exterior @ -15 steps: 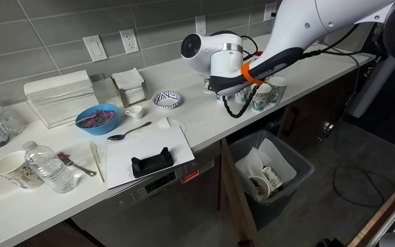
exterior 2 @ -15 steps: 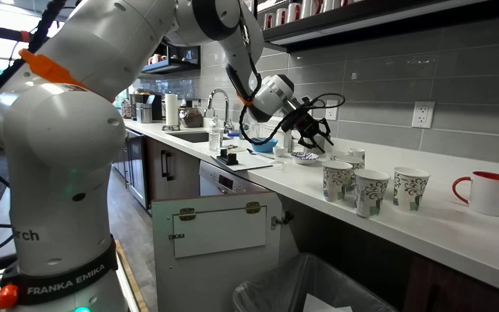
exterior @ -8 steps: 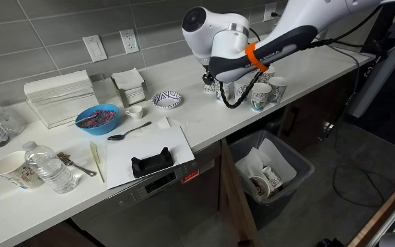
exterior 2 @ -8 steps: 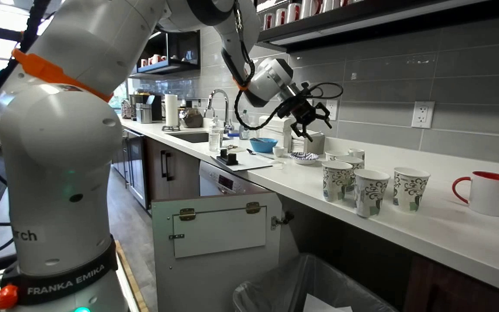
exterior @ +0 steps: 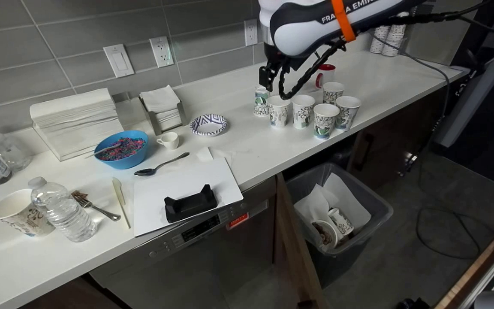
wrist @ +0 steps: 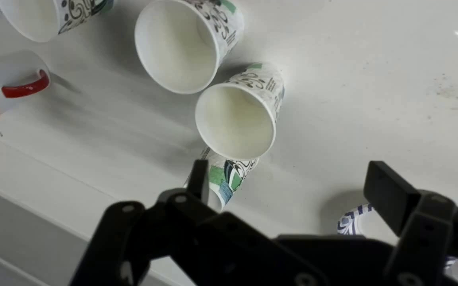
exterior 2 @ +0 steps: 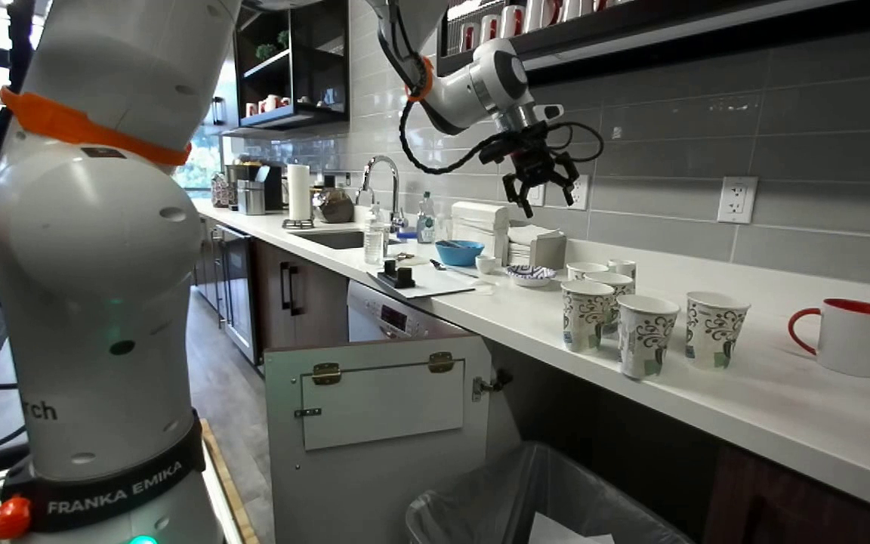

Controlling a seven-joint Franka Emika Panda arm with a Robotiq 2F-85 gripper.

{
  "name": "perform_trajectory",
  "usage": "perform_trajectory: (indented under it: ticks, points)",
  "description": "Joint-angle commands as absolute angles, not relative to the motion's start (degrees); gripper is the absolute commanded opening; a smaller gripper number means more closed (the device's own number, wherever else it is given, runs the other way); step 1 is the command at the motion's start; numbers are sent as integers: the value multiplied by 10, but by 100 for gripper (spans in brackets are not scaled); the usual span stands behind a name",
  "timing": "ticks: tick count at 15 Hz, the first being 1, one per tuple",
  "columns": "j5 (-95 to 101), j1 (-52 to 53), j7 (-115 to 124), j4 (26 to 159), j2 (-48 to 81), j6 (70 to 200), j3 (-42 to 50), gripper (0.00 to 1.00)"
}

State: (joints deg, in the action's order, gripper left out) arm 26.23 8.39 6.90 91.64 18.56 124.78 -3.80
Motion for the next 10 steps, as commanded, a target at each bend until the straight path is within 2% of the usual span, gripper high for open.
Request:
perform_trajectory:
  ticks: [1, 6, 7, 10]
  points:
    - [164, 62, 34, 972, 135, 1260, -45, 100]
    - [80, 48, 22, 1008, 100, 1261, -40, 100]
    - [112, 59, 33, 968, 126, 1246, -36, 100]
    - [110, 58, 32, 969, 123, 1246, -35, 100]
